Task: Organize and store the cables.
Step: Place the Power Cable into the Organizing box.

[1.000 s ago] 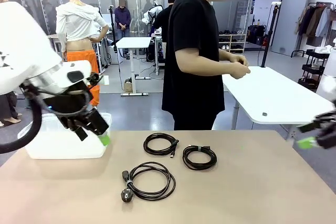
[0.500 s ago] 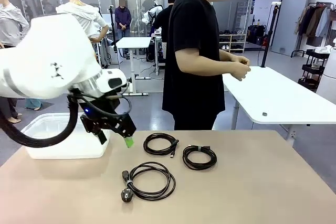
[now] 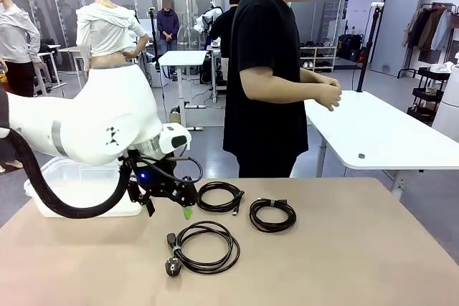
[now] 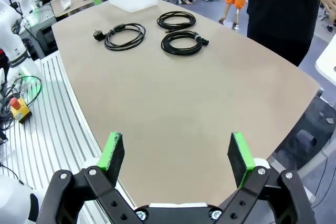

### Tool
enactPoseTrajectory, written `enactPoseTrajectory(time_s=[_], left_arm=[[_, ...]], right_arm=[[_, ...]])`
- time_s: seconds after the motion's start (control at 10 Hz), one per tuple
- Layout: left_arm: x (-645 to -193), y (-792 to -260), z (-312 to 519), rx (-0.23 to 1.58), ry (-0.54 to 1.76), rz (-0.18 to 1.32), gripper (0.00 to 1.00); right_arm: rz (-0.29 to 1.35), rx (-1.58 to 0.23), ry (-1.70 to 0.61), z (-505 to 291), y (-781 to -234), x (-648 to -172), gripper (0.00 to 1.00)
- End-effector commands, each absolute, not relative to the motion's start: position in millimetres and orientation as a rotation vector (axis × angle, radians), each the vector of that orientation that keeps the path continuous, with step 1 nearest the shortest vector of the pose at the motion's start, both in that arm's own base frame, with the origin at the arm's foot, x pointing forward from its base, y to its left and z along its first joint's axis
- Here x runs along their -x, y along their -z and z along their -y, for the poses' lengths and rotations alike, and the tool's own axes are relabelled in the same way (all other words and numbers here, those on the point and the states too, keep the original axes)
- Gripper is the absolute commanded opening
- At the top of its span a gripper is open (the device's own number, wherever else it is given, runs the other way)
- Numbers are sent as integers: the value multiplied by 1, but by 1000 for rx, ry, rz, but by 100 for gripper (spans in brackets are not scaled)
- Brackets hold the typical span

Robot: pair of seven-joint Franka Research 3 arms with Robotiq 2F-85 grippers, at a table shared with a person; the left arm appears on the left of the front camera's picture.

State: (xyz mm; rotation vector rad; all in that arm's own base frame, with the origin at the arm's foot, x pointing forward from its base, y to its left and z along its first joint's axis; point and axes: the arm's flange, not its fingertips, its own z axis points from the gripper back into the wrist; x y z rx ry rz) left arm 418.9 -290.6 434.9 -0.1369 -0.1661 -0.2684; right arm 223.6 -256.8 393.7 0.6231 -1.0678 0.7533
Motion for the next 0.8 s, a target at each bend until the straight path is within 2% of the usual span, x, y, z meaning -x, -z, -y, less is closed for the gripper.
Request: enactPoseTrajectory(time_s=[0.0,0.7], left_arm=[[-421,-410,301,106,200,188,100],[-433,-332,306,121,-12,166,100]], right_arm=[[1082,-631,-779,241,-391,-224,100],[1068,-623,-753,257,-394,-224,100]])
